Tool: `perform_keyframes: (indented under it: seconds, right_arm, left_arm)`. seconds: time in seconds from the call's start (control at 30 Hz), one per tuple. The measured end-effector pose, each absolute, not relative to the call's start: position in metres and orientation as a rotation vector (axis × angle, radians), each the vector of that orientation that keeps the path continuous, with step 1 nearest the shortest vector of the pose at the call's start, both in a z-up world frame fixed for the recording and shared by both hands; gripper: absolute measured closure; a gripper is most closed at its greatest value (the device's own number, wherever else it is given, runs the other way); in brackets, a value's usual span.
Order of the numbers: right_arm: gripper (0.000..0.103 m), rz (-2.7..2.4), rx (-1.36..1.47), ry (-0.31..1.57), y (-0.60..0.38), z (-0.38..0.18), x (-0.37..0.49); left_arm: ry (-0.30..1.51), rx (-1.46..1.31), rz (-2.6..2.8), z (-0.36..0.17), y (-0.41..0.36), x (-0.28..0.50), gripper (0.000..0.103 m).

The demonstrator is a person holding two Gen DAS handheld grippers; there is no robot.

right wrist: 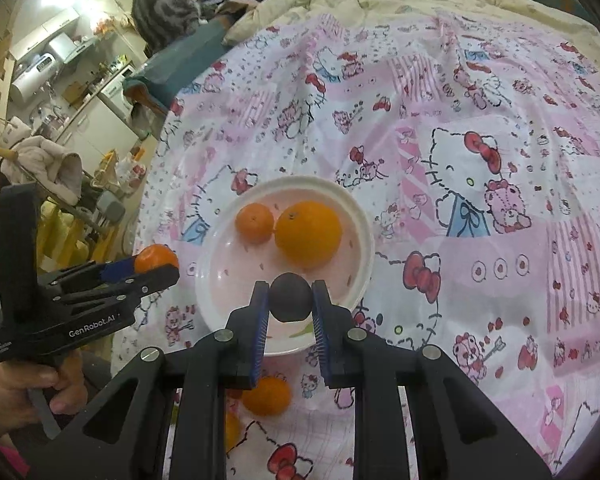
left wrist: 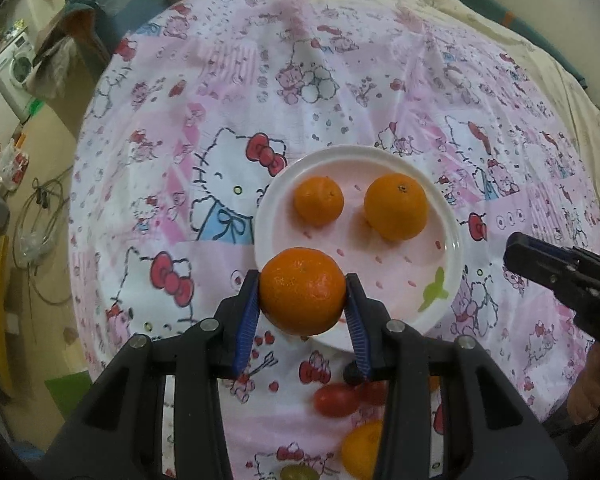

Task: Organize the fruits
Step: 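Place the plum on the plate with the right gripper while the left gripper carries the tangerine over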

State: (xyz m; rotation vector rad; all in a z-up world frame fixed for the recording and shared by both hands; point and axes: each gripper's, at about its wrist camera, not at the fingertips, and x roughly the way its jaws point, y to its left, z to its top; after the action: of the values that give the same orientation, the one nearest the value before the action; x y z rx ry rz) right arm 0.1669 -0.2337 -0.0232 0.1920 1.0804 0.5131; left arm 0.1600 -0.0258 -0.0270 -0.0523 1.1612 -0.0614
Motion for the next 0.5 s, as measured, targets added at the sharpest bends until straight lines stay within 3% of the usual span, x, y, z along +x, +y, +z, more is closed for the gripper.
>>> perform_keyframes:
  seconds: [0.5]
  right_arm:
    - [0.08,0.486,0.143,1.228,-0.217,-0.086,0.2]
  left_arm:
    - [1.228,-0.064,-0.065,-0.078,-0.034,0.205,0.066]
